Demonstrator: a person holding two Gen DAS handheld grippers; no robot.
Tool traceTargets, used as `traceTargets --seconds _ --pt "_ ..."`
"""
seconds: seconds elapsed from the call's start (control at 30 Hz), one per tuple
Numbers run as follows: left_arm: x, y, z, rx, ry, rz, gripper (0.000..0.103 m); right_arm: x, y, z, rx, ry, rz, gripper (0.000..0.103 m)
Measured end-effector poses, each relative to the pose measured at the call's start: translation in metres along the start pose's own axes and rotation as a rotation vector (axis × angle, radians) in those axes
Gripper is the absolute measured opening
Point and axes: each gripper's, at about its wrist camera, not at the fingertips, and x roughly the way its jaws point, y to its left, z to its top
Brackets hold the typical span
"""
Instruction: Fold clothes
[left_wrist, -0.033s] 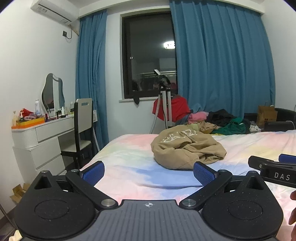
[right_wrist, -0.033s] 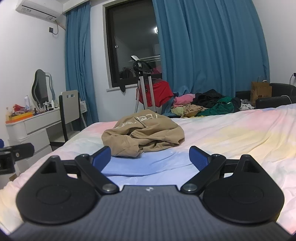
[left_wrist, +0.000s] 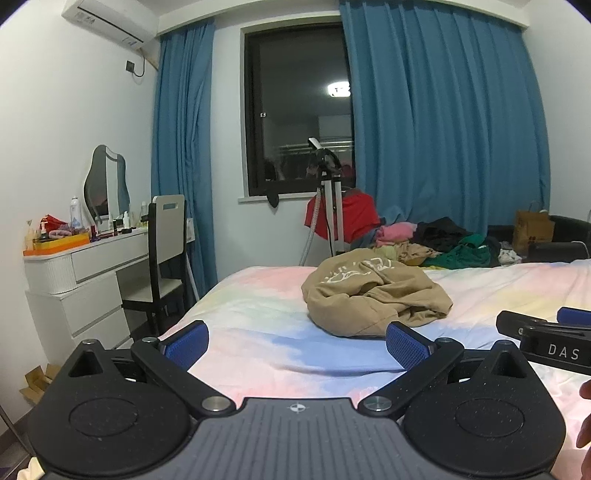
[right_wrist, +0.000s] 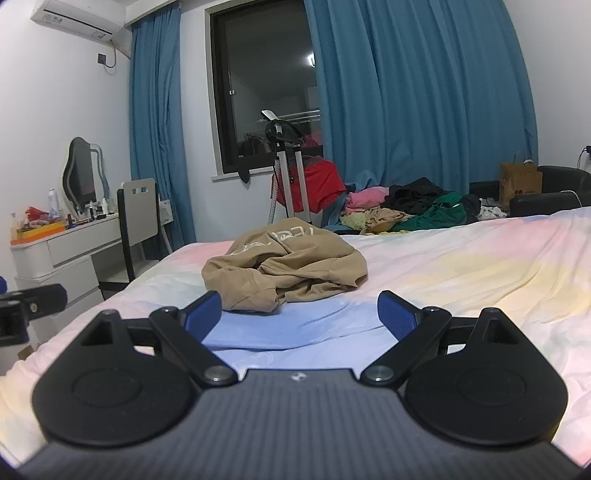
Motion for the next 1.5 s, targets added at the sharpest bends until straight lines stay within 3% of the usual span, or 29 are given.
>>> traceTargets --seconds 0.83,1.2,1.4,1.5 --pt "0.003 -0.002 -0.005 0.012 -0.001 0.025 0.103 -0.005 0.003 0.002 -0.028 -0.026 -0.015 0.093" --pt "0.01 -0.012 -0.015 0.026 0.019 0.017 0.103 -0.003 -0.004 0.0 0.002 0.005 -0.024 0.093" --pt "-0.004 -0.012 -0.006 0.041 0.019 0.008 0.103 -0.01 -0.005 0.011 0.016 0.041 -0.045 0.093" --pt "-0.015 -0.008 0.013 0.039 0.012 0.011 0.103 -0.02 0.004 0.035 0.021 0.042 -0.038 0.093"
